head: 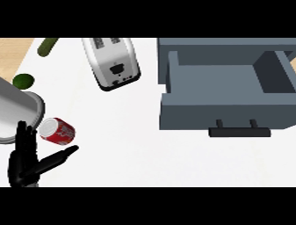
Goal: Pick up the can, place it into the drawer and close the drawer
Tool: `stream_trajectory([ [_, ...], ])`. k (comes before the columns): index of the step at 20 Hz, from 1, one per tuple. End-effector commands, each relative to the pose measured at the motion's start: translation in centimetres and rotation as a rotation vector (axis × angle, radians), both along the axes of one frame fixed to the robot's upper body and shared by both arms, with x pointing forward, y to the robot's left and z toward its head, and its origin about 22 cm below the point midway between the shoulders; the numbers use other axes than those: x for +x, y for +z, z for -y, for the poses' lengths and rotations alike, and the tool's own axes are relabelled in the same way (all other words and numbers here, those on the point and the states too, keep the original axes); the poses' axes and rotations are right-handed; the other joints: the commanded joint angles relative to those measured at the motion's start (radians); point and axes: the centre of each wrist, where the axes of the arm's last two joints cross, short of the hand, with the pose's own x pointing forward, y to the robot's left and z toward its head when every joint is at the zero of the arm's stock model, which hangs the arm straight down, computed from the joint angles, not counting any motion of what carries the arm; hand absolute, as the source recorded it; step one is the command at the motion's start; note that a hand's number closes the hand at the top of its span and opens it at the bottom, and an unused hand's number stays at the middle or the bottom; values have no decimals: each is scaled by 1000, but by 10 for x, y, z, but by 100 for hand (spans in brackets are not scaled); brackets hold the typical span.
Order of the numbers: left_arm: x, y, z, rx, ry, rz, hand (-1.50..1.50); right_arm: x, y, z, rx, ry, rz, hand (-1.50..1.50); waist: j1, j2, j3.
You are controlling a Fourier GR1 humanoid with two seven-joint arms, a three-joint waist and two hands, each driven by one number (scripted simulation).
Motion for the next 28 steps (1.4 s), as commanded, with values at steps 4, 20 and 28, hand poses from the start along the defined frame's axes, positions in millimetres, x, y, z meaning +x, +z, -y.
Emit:
stream_trajectory([
  [4, 10, -37, -1, -34, 11, -21, -150, -5, -3, 15, 8, 7, 6, -150, -2, 0, 0],
  [20, 27, -62, -40, -36, 9, -11, -150, 4, -1, 24, -13, 11, 5, -150, -2, 0, 0],
  [28, 61, -56, -27, -64, -123, 14, -150, 2, 14, -12, -9, -7, 14, -150, -6, 2, -1],
])
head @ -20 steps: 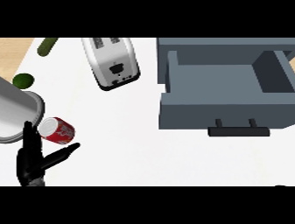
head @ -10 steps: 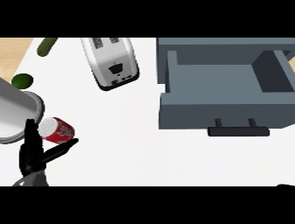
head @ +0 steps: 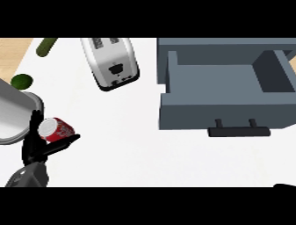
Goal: Pick up the can, place it into the drawer and close the drawer
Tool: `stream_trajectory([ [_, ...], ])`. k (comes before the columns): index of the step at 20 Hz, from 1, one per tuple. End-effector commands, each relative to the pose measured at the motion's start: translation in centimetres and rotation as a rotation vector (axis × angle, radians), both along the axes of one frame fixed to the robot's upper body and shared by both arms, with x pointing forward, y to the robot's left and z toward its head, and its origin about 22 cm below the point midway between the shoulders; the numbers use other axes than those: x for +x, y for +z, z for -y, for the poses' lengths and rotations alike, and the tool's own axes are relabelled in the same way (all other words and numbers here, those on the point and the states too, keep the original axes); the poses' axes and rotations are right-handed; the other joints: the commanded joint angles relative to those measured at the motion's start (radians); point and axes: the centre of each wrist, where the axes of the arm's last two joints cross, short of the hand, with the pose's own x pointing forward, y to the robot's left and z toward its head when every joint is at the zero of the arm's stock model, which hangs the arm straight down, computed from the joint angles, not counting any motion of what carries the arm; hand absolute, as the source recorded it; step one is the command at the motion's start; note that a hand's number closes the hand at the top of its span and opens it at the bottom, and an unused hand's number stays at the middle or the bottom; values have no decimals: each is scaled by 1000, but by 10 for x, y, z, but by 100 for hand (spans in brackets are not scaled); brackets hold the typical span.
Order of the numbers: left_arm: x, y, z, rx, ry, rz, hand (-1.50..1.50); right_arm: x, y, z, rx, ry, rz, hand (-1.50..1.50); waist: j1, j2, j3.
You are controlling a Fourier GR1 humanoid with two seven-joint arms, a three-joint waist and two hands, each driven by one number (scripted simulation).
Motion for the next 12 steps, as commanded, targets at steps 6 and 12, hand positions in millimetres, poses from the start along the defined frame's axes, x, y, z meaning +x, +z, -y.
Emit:
stream_trajectory([
  [6, 16, -3, 13, -56, -102, 73, 150, 9, 8, 0, 20, -20, 15, -150, -2, 1, -1],
  [12, 24, -1, 20, -62, -147, 111, 150, 13, 10, 7, -25, -14, 18, -150, -3, 2, -1],
])
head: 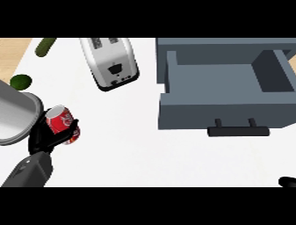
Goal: Pick up the can, place it into the drawer and close the drawer
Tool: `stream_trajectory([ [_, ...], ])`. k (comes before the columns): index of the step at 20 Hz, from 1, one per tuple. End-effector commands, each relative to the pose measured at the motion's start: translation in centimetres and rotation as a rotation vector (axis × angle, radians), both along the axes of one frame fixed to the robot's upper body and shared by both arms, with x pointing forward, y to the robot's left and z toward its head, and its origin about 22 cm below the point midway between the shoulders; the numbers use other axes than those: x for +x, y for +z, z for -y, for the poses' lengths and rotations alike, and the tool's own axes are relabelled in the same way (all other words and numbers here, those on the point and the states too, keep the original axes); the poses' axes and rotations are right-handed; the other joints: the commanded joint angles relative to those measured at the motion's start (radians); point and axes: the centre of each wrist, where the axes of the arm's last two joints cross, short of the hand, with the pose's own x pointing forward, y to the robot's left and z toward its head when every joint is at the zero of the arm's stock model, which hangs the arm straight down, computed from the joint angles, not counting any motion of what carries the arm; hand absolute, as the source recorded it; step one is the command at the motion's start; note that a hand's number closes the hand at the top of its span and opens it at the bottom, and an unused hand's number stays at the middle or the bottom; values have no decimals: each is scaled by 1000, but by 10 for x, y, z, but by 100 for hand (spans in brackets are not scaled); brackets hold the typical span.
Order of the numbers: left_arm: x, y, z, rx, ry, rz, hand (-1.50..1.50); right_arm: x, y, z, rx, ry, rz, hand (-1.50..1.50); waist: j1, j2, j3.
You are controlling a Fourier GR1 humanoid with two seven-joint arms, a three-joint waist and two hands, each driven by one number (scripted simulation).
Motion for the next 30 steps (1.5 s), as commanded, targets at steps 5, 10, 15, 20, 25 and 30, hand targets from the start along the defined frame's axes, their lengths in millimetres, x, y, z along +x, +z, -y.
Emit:
stream_trajectory([
  [5, 34, 18, 30, -33, -87, 77, 150, -6, 11, 4, -35, 21, 9, -150, 3, -3, 0],
  [10, 65, 28, 118, -22, -296, 89, 150, 1, 3, -6, -2, 3, 26, -150, -9, 1, 0],
  [15, 83, 54, 137, -49, -365, 105, 150, -5, 5, 6, -11, -35, 18, -150, 11, -7, 2],
  [20, 115, 105, 172, 18, -403, 148, 150, -15, -7, -7, -37, -45, 0, -150, 9, -8, 2],
  [25, 115, 140, 187, 44, -478, 149, 150, -5, 9, -7, -25, -64, 18, -150, 16, -9, 1],
  [30, 130, 221, 224, 20, -518, 176, 150, 5, 16, -6, -35, -40, 3, -150, 19, -10, 1],
])
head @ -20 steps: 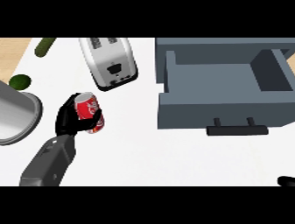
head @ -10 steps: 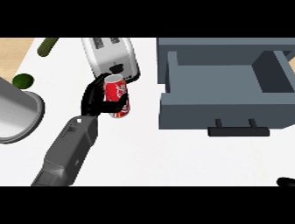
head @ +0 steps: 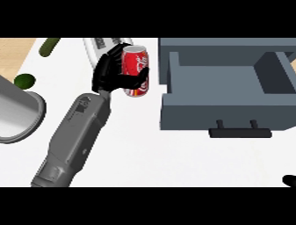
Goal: Pick up the can, place it into the drawer and close the drawer
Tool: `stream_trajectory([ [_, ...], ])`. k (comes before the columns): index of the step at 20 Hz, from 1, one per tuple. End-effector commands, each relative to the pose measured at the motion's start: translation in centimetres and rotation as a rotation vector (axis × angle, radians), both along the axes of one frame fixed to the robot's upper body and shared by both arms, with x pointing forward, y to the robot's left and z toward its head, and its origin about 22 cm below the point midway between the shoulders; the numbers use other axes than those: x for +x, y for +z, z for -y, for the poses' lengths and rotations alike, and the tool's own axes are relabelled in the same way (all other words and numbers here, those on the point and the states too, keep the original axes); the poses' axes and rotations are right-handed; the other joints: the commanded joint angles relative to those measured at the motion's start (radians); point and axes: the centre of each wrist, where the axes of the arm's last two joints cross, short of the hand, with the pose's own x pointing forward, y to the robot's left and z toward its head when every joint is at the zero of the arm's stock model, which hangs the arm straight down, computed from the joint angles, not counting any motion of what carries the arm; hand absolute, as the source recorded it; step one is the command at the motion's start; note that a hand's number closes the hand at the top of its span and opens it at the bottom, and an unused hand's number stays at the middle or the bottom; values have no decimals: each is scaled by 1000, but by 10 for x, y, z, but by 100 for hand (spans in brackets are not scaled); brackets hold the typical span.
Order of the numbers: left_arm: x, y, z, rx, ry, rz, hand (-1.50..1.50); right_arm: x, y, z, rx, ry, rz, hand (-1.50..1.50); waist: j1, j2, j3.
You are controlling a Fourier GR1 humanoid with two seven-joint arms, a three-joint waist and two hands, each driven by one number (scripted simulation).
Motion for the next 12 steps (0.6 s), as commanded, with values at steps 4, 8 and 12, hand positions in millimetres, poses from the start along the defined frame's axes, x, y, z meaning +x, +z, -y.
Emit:
stream_trajectory([
  [4, -10, 63, 53, -4, -30, 18, 150, 6, -3, -2, -4, 5, 14, -150, -13, 4, 0],
  [8, -1, 142, 74, 28, -51, 42, 150, -6, 1, 7, -18, 2, 0, -150, -13, 1, 0],
  [12, 14, 157, 82, 50, -43, 40, 150, 3, 9, 15, -10, -10, 27, -150, -19, 8, 0],
])
